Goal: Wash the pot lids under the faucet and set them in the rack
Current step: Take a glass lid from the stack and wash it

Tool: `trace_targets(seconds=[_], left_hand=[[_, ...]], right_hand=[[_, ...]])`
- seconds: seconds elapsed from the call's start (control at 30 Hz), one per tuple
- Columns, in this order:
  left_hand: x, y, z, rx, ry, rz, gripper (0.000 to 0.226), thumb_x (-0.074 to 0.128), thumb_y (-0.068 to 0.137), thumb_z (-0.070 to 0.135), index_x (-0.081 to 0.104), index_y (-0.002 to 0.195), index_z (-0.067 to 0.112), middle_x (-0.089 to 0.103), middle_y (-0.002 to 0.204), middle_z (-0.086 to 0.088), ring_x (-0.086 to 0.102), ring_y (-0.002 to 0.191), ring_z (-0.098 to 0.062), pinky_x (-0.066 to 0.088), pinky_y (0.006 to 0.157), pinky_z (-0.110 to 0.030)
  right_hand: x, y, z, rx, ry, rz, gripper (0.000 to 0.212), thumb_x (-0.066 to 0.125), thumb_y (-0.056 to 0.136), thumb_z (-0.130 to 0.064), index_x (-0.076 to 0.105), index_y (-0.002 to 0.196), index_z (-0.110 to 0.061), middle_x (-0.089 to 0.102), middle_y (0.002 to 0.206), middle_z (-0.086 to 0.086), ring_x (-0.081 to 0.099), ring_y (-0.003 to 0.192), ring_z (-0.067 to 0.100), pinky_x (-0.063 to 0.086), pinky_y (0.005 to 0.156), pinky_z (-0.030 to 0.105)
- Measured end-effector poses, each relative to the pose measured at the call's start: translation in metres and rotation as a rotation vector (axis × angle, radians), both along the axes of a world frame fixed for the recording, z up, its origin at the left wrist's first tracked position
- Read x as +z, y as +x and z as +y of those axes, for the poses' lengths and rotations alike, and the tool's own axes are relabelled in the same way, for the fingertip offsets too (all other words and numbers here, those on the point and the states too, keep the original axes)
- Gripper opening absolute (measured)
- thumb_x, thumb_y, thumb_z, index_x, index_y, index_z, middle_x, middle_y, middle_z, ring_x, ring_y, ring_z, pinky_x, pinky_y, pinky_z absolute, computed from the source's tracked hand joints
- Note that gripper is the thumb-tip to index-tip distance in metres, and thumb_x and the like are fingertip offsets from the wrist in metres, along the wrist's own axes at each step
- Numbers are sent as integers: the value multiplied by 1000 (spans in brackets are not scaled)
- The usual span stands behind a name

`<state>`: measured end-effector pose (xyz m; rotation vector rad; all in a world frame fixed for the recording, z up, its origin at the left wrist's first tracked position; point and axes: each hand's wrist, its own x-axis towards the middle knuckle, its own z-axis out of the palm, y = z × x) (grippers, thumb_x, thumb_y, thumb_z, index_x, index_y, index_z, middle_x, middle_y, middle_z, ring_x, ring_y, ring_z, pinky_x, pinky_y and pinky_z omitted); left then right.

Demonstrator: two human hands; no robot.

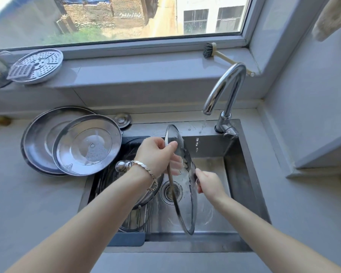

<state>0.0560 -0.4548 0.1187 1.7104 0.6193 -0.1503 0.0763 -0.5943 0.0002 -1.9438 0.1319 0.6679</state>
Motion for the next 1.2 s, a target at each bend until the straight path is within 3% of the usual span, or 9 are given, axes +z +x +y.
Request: trace_targets(seconds=[0.1, 0.27, 0.4, 0.57, 0.67, 0.8, 0.93, 1.1, 1.2], left_hand=[[7, -4, -2, -86, -5, -12, 34, 50, 94, 28, 47, 67, 7, 70, 83, -19, 72, 76, -30, 60, 56, -39], [-2, -19, 10, -141, 60, 133, 52, 30, 94, 51, 58, 81, 10, 66, 101, -13, 67, 77, -21, 58, 53, -30], [-15, -40, 22, -30, -41, 230, 48, 26, 97, 48, 54, 83, 12, 61, 98, -11, 62, 68, -19, 55, 67, -36], [-29, -64, 44, 43, -56, 275, 42, 29, 99, 41, 55, 99, 8, 61, 94, -8, 62, 67, -18, 54, 58, -30], [-37, -77, 54, 77, -67, 295, 36, 30, 99, 40, 55, 93, 13, 61, 90, -7, 63, 68, -19, 54, 64, -33], [-46, -93, 66, 101, -91, 311, 36, 29, 99, 39, 51, 105, 12, 62, 90, -7, 64, 73, -21, 53, 67, -34], [-51, -108, 80, 112, -127, 296, 34, 31, 99, 40, 54, 99, 16, 64, 92, -7, 65, 76, -21, 54, 68, -34], [-58, -128, 97, 122, -153, 151, 7, 52, 92, 28, 55, 98, 24, 64, 97, -7, 68, 80, -21, 59, 67, -36], [-75, -140, 107, 105, -42, 124, 38, 61, 87, 11, 49, 120, 24, 64, 101, -8, 68, 89, -25, 60, 65, -35]], right_hand=[[4, 3, -2, -87, 175, 81, 49, 40, 96, -13, 36, 47, -14, 36, 32, -7, 38, 49, 19, 34, 57, 31], [11, 2, -8, -140, 379, 201, 47, 37, 98, -9, 30, 52, -16, 27, 42, -3, 36, 47, 16, 37, 53, 27], [13, 3, -10, -118, 332, 159, 48, 38, 96, -6, 29, 50, -15, 26, 38, -5, 33, 45, 16, 32, 49, 25], [17, -2, -10, -29, 243, 132, 47, 39, 96, -6, 29, 51, -15, 26, 38, -5, 35, 36, 10, 32, 47, 22], [15, -10, -8, -1, 199, 87, 48, 41, 95, -4, 28, 49, -15, 26, 39, -5, 33, 34, 8, 29, 42, 18], [13, -20, -2, 43, 178, 109, 47, 40, 95, -5, 31, 50, -14, 27, 39, -5, 37, 34, 8, 33, 44, 19], [15, -29, 10, 61, 55, 51, 52, 42, 92, -6, 34, 42, -15, 33, 33, -7, 36, 45, 17, 29, 51, 27], [39, -43, 40, 286, -366, -222, 50, 41, 93, -18, 27, 45, -17, 33, 48, -1, 33, 55, 21, 20, 50, 33], [54, -49, 67, 352, -518, -312, 45, 36, 94, -21, 31, 50, -17, 43, 61, 5, 41, 70, 27, 24, 51, 33]])
